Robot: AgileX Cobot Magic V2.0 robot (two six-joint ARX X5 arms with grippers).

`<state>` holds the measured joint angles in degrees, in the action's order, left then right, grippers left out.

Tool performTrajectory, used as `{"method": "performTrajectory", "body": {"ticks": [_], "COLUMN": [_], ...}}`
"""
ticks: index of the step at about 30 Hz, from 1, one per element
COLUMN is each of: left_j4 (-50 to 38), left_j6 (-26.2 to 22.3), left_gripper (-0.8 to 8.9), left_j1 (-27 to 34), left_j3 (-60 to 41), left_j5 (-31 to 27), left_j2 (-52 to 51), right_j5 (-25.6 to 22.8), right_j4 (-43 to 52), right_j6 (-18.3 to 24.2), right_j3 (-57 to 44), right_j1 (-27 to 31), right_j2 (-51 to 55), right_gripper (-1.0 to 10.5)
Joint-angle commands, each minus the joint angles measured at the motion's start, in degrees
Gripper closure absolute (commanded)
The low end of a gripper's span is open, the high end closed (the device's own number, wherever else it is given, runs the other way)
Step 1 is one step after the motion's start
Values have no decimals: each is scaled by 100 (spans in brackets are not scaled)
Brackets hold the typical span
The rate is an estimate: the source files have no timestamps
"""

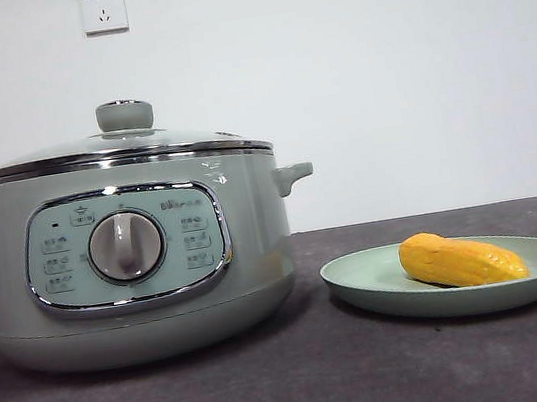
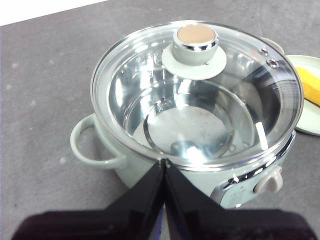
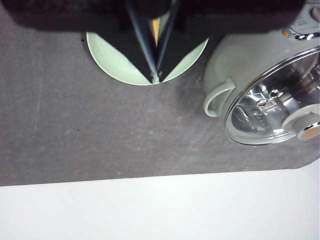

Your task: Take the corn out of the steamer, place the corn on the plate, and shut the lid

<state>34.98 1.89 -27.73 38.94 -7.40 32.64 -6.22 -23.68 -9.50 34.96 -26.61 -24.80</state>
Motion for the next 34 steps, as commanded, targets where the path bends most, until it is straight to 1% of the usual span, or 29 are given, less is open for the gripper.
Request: {"method": "performTrajectory", "body": {"ticks": [1, 4, 7, 9, 14, 17, 18, 21, 24, 28, 34], "left_j4": [149, 120, -518, -1064, -2184, -2785, -2920, -3021, -3010, -2487, -2481], "left_j6": [-317, -459, -568, -647, -599, -525, -444, -214, -96, -37, -20], "left_gripper": [817, 817, 817, 817, 817, 817, 817, 817, 817, 817, 817], "left_j1": [22, 186, 525, 844, 1622, 1923, 1998, 2109, 2175, 2245, 2277], "left_j3": [-31, -70, -433, -881, -2210, -2892, -3091, -3526, -3853, -3877, -3877], "left_j5": [-162, -155, -144, -140, -48, 190, 186, 186, 188, 190, 313], "left_j2": [-302, -824, -1410, -1777, -2415, -2634, -2688, -2824, -2975, -3134, -3139], "right_j5": [-17, -13, -20, -20, -13, -22, -20, -13, -17, -15, -17], "right_j4": [2, -72, -177, -264, -426, -529, -568, -664, -723, -826, -946], "right_j6": [-52, -52, -52, -52, -52, -52, -52, -52, -52, -52, -52], "right_j3": [-33, -33, -33, -33, -33, -33, -33, -33, -33, -33, -33], "right_j1": [-7, -9, -7, -7, -9, -7, -7, -9, -9, -9, -9], "right_j2": [7, 7, 7, 7, 7, 7, 7, 7, 7, 7, 7], "right_gripper": [944, 944, 944, 944, 944, 944, 944, 944, 944, 944, 944]}}
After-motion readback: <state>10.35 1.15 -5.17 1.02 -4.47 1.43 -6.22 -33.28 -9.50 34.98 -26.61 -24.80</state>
